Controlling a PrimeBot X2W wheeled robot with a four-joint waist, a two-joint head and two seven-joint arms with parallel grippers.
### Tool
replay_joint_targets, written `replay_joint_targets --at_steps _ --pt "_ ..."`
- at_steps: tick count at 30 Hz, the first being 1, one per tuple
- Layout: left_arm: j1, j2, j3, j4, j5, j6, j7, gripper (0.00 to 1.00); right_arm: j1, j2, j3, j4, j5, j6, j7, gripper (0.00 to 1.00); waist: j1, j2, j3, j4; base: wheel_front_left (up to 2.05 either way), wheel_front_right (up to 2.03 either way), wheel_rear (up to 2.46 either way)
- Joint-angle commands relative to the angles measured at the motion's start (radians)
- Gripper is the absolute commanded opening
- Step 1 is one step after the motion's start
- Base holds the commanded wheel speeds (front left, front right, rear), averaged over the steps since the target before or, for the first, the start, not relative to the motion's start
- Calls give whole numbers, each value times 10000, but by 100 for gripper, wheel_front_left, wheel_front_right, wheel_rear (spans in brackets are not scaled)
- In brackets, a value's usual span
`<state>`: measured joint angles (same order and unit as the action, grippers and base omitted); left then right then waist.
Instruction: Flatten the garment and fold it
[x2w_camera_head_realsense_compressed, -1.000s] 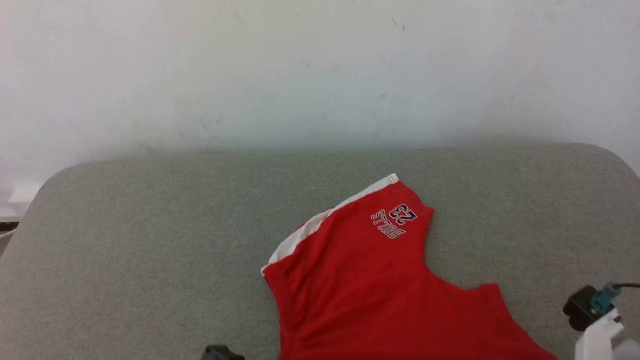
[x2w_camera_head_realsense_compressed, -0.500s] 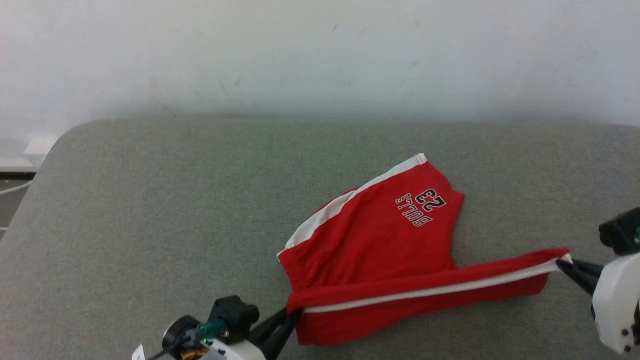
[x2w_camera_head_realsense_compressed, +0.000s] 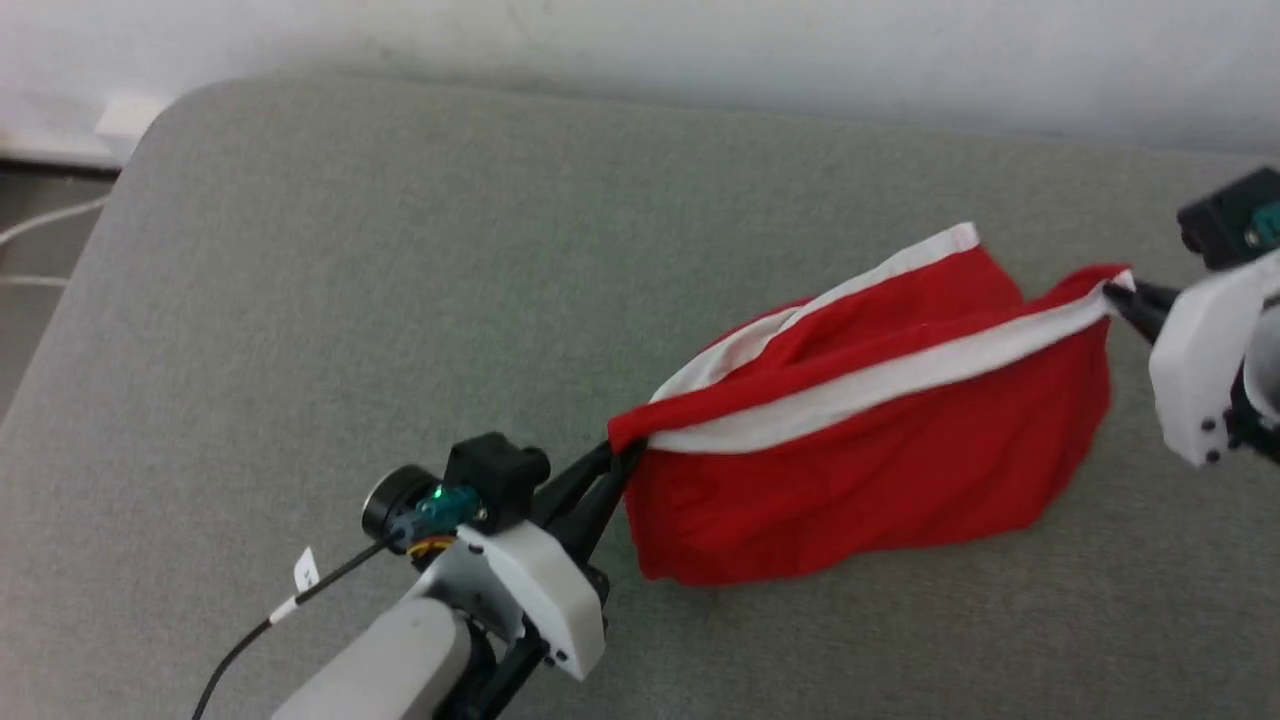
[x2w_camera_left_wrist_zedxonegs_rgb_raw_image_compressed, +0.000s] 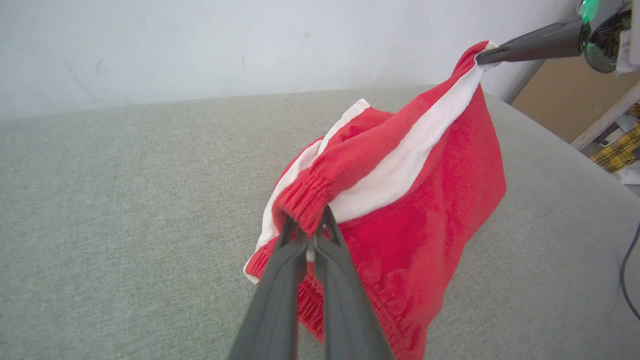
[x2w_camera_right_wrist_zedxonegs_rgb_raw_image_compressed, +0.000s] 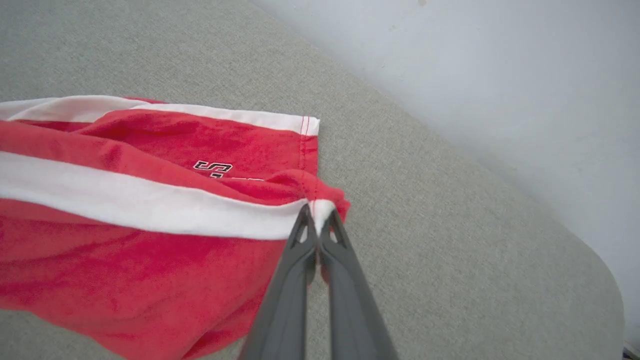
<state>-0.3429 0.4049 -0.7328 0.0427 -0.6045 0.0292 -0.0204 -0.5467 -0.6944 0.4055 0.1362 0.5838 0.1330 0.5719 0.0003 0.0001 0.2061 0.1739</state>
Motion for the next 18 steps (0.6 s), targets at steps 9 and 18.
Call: replay_joint_targets --at_steps 9,18 --pt "-1215 -854 -142 1400 382 -339 -631 0 -2418 108 1773 2559 -613 -23 -496 0 -3 -1 1484 1111 0 0 0" --pt "-1733 -1400 -245 2497 504 -348 -1049 0 -3656 291 3010 4074 -665 -23 -1729 0 -3 -1 1801 1251 0 0 0"
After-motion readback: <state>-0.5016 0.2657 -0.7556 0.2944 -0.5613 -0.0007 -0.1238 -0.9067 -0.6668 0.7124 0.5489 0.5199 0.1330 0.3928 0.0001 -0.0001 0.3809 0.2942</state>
